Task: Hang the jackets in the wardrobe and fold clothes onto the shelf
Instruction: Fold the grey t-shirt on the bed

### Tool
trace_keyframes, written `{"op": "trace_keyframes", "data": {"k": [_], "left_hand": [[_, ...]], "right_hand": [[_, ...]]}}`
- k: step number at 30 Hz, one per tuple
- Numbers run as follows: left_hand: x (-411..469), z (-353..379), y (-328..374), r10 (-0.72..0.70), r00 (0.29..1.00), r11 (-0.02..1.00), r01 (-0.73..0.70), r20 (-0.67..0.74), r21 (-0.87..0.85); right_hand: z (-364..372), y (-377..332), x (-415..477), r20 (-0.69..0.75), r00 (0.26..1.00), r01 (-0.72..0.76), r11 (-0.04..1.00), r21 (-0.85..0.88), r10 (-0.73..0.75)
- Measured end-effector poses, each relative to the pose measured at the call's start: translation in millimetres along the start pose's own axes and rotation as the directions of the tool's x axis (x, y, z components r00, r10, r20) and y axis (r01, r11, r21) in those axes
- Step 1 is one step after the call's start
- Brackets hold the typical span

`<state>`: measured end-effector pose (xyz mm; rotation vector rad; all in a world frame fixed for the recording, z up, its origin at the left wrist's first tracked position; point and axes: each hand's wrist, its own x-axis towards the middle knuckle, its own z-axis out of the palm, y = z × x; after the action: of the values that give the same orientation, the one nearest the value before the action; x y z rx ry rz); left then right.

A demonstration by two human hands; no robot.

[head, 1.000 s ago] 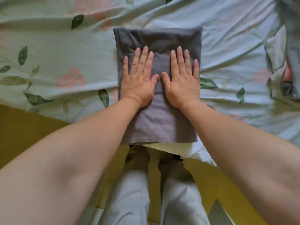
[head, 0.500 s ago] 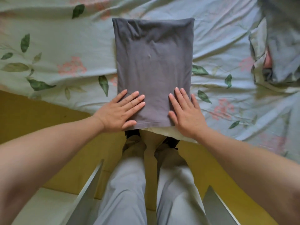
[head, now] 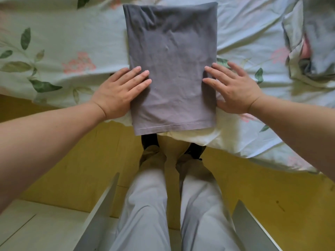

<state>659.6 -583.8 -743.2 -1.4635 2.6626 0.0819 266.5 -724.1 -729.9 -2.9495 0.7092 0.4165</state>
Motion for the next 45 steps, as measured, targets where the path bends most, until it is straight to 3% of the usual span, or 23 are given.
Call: {"op": "trace_keyframes", "data": {"k": [5,10,13,18,22,25,27,29,31,34,37,39,41,45], "left_hand": [[3.0,3.3,8.4,0.112,0.991,0.994,-0.112,0.077,-0.006],[5.7,1.5,8.8,0.112,0.982,0.993,-0.105,0.152,-0.050],[5.2,0.1,13.2,0.075,0.988,0.992,-0.060,0.138,-0.108],[8.5,-2.8,15.1,-0.003,0.985,0.962,0.050,0.174,-0.269],[19.1,-16.2,13.2,-0.067,0.980,0.895,0.142,0.186,-0.424],[30.2,-38.6,16.4,-0.240,0.942,0.687,0.337,0.236,-0.644],[38.4,-53.8,14.5,-0.377,0.864,0.398,0.476,0.333,-0.785],[45.8,-58.5,6.3,-0.434,0.798,0.099,0.503,0.417,-0.859],[52.2,-58.9,-4.8,-0.459,0.732,-0.130,0.506,0.504,-0.853],[63.1,-57.6,-14.2,-0.509,0.627,-0.340,0.483,0.590,-0.807],[75.9,-57.2,-22.3,-0.559,0.531,-0.478,0.421,0.636,-0.771],[85.2,-57.3,-28.8,-0.595,0.512,-0.491,0.378,0.619,-0.785],[95.9,-55.7,-36.2,-0.656,0.494,-0.456,0.342,0.570,-0.822],[107.4,-41.6,-54.7,-0.804,0.348,-0.328,0.416,0.482,-0.848]], "right_hand": [[13.8,-22.2,-12.5,-0.058,0.998,-0.018,1.000,0.013,0.018],[10.9,-35.7,-17.3,-0.071,0.997,-0.008,0.997,0.081,0.014],[8.0,-48.9,-15.5,-0.156,0.988,0.023,0.967,0.252,0.017],[-19.2,-50.4,5.2,-0.155,0.929,-0.162,0.746,0.646,0.336],[-50.9,-45.5,22.3,-0.092,0.829,-0.281,0.553,0.784,0.552],[-63.1,-45.9,33.8,-0.085,0.804,-0.279,0.499,0.820,0.588],[-69.0,-40.4,43.5,-0.047,0.773,-0.303,0.433,0.849,0.633],[-73.4,-32.8,53.5,-0.006,0.728,-0.332,0.360,0.872,0.686],[-76.4,-24.0,64.8,0.039,0.706,-0.361,0.311,0.879,0.708],[-79.0,-12.5,82.9,0.088,0.679,-0.382,0.249,0.890,0.729],[-80.0,-0.4,103.6,0.105,0.653,-0.407,0.230,0.884,0.750],[-81.1,8.0,117.1,0.102,0.644,-0.416,0.235,0.879,0.759],[-79.5,16.5,129.4,0.112,0.642,-0.408,0.215,0.888,0.759],[-69.2,27.8,145.7,0.148,0.614,-0.442,0.183,0.878,0.776]]}}
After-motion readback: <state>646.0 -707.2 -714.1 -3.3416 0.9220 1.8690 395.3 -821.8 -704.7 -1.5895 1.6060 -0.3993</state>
